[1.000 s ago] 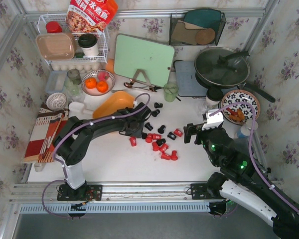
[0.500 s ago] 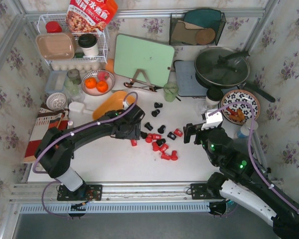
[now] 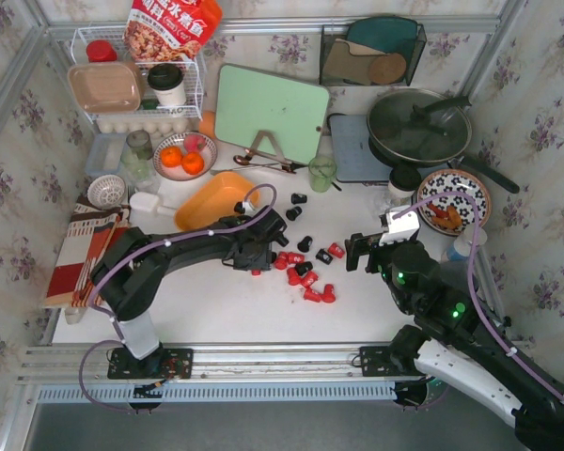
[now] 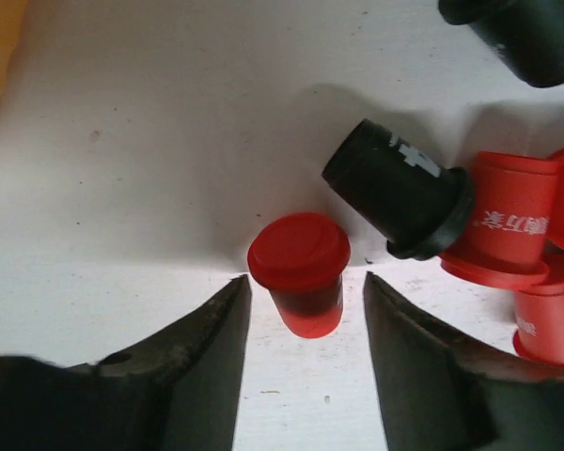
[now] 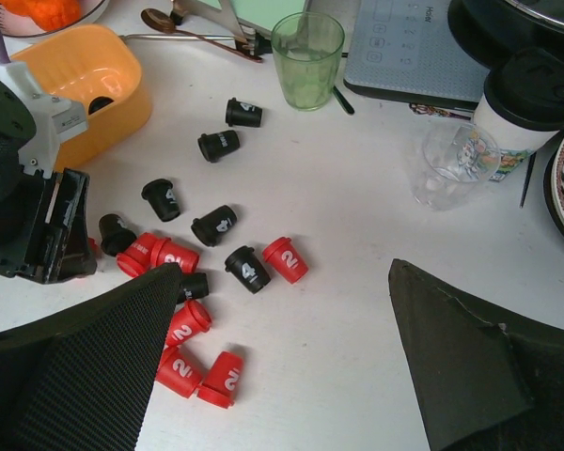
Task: Mix the coffee capsules in the storage basket
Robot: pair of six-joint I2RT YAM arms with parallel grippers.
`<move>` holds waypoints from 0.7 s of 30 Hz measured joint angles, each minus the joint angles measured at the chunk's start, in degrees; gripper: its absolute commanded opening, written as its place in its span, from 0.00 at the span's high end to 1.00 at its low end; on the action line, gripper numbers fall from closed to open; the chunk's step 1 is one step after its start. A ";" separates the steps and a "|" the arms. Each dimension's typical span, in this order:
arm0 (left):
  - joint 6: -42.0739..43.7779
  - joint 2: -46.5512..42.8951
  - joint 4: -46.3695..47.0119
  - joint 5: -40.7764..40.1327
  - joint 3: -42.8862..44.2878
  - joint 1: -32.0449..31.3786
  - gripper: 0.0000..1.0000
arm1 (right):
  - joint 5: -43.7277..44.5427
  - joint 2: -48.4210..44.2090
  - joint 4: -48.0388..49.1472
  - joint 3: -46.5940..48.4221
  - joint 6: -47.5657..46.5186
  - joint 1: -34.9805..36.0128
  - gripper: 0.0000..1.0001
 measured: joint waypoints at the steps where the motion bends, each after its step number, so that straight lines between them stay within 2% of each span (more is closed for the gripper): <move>1: 0.00 0.26 0.00 -0.52 0.00 0.00 0.65 | -0.04 0.00 0.00 0.00 0.00 0.00 0.00; 3: 0.17 0.52 0.07 -1.62 -0.13 0.00 0.76 | -0.04 0.04 0.00 0.00 0.00 0.00 0.00; 5: 0.50 0.48 0.24 -2.19 -0.20 0.02 0.79 | -0.09 0.26 0.00 0.00 -0.02 0.00 0.00; 11: 1.77 -2.78 -0.50 -3.04 0.02 0.02 0.78 | -0.28 0.74 0.00 0.00 -0.15 0.00 0.00; 15: 5.29 -7.74 -3.04 -5.16 3.93 0.76 0.76 | -0.31 0.94 0.00 0.00 -0.17 0.00 0.00; 21: 13.40 -11.04 -3.91 -7.43 10.14 10.08 0.74 | -0.44 1.09 0.00 0.00 -0.17 0.00 0.00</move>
